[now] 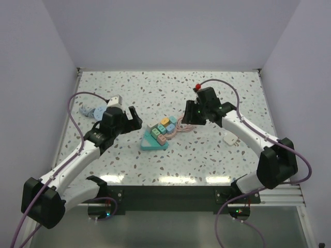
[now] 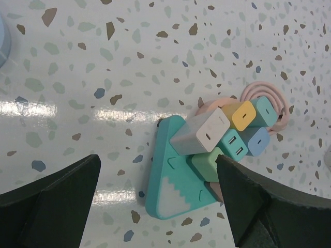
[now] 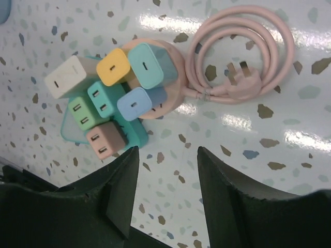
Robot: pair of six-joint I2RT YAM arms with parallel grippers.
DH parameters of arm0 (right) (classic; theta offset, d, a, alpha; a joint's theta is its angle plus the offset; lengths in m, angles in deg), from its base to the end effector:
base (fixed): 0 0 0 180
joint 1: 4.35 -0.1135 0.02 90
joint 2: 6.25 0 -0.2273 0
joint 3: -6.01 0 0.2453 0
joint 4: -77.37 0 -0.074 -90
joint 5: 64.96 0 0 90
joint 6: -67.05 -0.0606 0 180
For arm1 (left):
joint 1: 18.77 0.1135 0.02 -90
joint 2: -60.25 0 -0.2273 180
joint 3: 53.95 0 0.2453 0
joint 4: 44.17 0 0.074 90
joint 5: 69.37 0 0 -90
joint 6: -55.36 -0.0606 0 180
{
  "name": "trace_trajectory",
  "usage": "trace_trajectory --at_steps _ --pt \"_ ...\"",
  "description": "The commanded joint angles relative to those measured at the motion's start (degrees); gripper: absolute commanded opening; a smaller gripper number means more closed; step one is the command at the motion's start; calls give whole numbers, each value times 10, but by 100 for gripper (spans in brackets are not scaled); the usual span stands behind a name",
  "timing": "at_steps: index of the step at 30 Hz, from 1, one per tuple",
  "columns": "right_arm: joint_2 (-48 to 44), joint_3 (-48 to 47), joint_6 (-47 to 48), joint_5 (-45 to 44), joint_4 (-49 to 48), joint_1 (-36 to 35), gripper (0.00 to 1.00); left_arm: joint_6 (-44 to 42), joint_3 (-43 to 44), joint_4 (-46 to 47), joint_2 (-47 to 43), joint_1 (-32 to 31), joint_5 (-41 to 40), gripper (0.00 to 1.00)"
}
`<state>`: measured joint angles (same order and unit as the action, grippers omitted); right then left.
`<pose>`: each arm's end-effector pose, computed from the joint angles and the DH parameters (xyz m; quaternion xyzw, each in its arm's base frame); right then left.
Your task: Pull the plug off the socket
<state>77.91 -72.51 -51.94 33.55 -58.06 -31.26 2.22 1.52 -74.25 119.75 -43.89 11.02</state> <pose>0.2873 0.1559 0.2126 -0.0082 0.9380 0.2207 0.2671 0.2398 -0.1012 0.2171 -0.1291 0.8717 -0.1770 0.4384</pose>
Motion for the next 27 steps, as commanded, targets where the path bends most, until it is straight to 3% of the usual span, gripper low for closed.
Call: trace_trajectory --at_steps 1,8,16,27 --pt "26 -43 -65 -60 17 -44 53 4 3 21 1 5 6 100" --pt "86 -93 -207 -173 36 -117 66 14 -5 18 -14 5 -2 100" --pt "105 -76 -394 -276 4 -149 61 30 -24 3 -40 5 -6 100" --pt "192 -109 -419 -239 -10 -150 59 35 -38 -11 -54 5 -16 100"
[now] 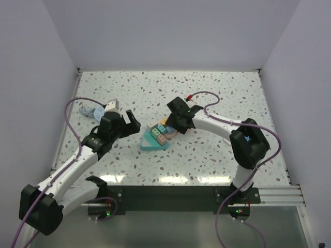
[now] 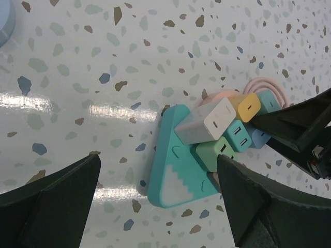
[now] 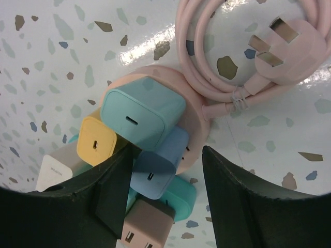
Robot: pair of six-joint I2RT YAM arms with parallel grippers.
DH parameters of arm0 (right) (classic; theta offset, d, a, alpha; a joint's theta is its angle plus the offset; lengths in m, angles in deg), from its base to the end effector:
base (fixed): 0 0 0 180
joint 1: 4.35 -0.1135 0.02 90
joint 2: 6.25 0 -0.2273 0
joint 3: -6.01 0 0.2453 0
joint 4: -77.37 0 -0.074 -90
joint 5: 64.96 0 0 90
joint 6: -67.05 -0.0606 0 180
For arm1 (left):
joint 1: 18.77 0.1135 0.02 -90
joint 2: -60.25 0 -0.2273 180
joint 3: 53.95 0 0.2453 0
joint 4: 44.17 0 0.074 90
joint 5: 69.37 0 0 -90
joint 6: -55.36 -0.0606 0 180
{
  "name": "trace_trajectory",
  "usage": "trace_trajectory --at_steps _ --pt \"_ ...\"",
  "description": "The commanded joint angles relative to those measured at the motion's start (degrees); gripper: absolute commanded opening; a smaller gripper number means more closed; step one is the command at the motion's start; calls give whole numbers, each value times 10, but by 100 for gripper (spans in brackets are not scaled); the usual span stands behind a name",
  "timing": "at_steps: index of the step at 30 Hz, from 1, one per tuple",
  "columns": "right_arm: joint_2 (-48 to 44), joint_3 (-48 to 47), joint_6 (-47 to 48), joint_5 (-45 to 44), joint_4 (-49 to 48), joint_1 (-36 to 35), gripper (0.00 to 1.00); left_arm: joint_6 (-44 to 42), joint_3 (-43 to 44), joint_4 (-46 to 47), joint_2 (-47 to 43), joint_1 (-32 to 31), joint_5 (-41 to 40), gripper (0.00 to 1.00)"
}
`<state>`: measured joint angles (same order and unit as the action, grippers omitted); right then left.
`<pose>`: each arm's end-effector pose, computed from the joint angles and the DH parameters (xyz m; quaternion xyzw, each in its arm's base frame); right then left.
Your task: Pull the plug off the socket
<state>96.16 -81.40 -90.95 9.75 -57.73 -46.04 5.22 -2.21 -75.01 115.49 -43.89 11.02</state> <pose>0.2886 0.2356 0.1574 0.2515 0.9241 0.1364 0.2532 0.2267 -0.0951 0.2098 -0.1518 0.8689 -0.1874 0.4322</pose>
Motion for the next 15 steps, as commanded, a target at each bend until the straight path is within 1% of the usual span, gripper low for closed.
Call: trace_trajectory --at_steps 1,4,5,7,8,10,14,15 --pt "12 -21 -30 1 -11 -2 59 4 -1 -4 -11 5 -17 100" --pt "25 -26 -31 8 -10 -2 58 1 -1 -4 -9 5 -18 100" --pt "30 -30 -31 14 -8 -2 53 2 -1 -4 -7 5 -18 100" --pt "45 -33 -27 27 -6 -2 47 0 -1 -4 -4 5 -17 100" --pt "50 -36 -24 48 -6 -2 41 0 -1 -2 -3 5 -17 100" --pt "60 -35 -15 65 -6 -3 37 -2 -1 -3 0 5 -17 100" --pt "57 -22 10 100 -6 -3 33 -13 -1 7 3 5 -3 100" --pt "52 -16 20 106 -5 -3 28 -16 1 14 6 5 3 100"
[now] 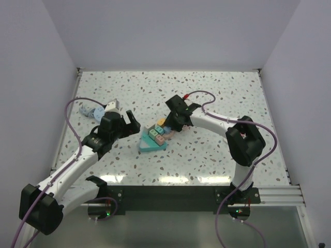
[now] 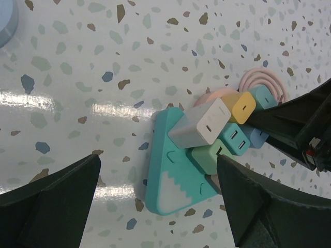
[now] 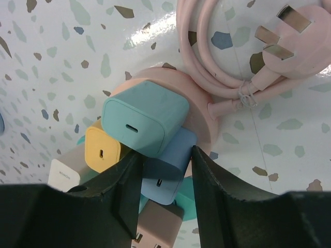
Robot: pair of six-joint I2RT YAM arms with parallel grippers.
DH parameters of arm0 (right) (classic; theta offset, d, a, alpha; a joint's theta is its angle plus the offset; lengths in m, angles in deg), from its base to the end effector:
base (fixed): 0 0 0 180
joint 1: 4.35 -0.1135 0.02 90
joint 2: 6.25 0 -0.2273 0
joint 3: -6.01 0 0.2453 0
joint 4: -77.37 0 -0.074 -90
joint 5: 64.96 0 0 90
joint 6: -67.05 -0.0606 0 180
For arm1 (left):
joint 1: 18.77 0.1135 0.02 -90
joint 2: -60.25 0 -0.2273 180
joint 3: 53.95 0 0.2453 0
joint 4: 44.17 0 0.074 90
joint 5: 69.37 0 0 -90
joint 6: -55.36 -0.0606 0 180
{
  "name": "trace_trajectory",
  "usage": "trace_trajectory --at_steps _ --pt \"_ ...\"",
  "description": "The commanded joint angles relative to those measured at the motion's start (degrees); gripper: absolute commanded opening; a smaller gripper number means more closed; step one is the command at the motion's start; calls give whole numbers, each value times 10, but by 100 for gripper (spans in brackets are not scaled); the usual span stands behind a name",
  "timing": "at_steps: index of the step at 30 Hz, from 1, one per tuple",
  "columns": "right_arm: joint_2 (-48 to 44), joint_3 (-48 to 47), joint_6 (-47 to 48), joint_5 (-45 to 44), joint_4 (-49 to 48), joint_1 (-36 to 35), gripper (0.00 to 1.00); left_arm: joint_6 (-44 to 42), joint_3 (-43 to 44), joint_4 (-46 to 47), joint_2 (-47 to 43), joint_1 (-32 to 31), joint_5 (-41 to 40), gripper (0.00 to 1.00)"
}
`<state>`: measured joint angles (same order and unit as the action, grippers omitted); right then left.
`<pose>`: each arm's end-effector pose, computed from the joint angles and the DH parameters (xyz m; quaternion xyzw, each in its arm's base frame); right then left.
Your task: Pull the plug off the socket
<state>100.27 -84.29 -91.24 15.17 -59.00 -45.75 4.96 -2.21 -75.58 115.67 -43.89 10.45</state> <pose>0.2974 0.2483 0.1473 0.2454 0.9304 0.1640 0.2171 0.2265 -0.0944 0.2081 -0.1520 0.8717 -0.1793 0.4301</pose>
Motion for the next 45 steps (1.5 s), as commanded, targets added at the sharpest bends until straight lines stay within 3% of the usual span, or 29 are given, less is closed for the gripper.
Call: trace_trajectory --at_steps 1,6,8,13,16,18,21,28,30,33,34,38,45 --pt "4 18 49 52 8 -5 24 -21 4 23 11 5 15 100" --pt "0 3 233 98 32 9 14 -52 28 43 50 5 76 100" --pt "3 -5 315 85 85 12 3 -60 41 44 70 5 88 100" --pt "-37 68 416 81 83 13 0 -73 57 58 89 4 125 100" --pt "-44 98 457 78 94 13 9 -76 74 56 93 5 140 100" --pt "-51 110 473 70 96 14 28 -77 84 54 93 4 148 100" --pt "-68 122 473 63 88 12 39 -74 93 52 89 5 154 100" --pt "-43 104 460 63 81 8 55 -54 86 69 89 4 191 100" --pt "-33 99 459 55 84 3 54 -47 82 72 87 4 195 100" --pt "-32 91 454 28 88 1 41 -41 68 83 79 5 200 100" --pt "-36 90 453 21 89 1 28 -39 64 85 77 4 204 100" --pt "-74 93 449 5 101 1 0 -28 52 101 76 3 231 100" --pt "-202 139 418 98 70 52 0 9 30 164 105 -30 295 100"
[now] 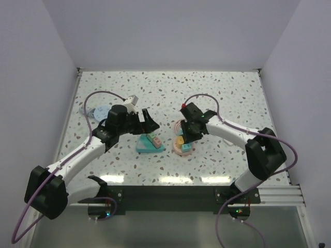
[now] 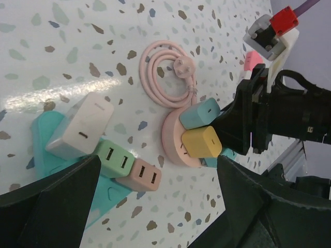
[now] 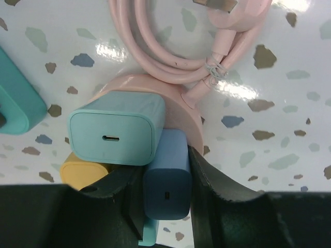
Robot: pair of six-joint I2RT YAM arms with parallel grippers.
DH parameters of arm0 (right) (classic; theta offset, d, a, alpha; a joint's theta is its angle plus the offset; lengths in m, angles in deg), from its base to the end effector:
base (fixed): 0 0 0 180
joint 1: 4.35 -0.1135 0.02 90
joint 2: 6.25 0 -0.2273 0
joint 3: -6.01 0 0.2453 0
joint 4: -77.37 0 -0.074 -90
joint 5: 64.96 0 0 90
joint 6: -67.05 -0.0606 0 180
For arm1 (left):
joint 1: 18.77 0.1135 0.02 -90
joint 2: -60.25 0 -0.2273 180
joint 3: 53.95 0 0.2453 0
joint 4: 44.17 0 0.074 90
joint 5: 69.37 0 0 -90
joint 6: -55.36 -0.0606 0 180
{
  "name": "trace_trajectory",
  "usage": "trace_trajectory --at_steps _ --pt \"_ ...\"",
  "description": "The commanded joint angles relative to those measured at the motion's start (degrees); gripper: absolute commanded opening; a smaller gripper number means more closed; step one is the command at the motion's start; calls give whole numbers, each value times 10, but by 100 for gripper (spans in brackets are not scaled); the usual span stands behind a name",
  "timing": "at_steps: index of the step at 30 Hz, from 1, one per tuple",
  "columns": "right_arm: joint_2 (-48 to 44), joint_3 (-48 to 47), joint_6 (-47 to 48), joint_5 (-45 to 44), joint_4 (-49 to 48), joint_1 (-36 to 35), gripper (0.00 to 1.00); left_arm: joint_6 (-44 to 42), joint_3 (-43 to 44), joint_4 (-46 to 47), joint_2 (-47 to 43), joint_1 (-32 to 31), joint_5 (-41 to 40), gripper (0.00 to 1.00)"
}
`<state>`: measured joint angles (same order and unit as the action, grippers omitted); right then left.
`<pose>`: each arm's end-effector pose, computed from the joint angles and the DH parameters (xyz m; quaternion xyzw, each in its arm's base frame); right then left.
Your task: Pull the plug off the socket
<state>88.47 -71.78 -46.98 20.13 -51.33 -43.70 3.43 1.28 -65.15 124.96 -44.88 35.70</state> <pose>0.2532 0.2009 0.1438 -0.1228 0.9734 0.0633 0.1826 0.2437 -0.1370 0.2114 -0.0249 0.8626 -0.3579 0.3566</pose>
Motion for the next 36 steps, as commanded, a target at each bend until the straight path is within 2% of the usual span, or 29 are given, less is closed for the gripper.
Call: trace_trajectory --at_steps 1,3,10,18,27,29,32,33,35,36 --pt "-97 24 -33 74 -18 44 0 29 -4 86 17 -39 41 100" --pt "-128 50 -58 124 -50 76 0 46 1 106 38 -60 43 100" --pt "-211 74 -77 149 -78 89 0 119 -2 211 115 -112 43 100" --pt "-262 120 -104 170 -130 89 0 137 36 227 188 -116 23 100" --pt "-268 127 -95 191 -164 90 0 155 50 272 238 -137 64 100" --pt "-268 123 -88 188 -166 89 0 154 50 275 241 -140 69 96" --pt "-266 119 -80 191 -169 89 0 148 54 275 248 -140 87 83" --pt "-266 117 -79 189 -168 89 0 148 56 280 250 -140 97 74" --pt "-270 118 -77 184 -175 90 0 151 58 285 261 -140 108 65" --pt "-272 118 -76 182 -175 89 0 152 61 285 265 -140 111 57"
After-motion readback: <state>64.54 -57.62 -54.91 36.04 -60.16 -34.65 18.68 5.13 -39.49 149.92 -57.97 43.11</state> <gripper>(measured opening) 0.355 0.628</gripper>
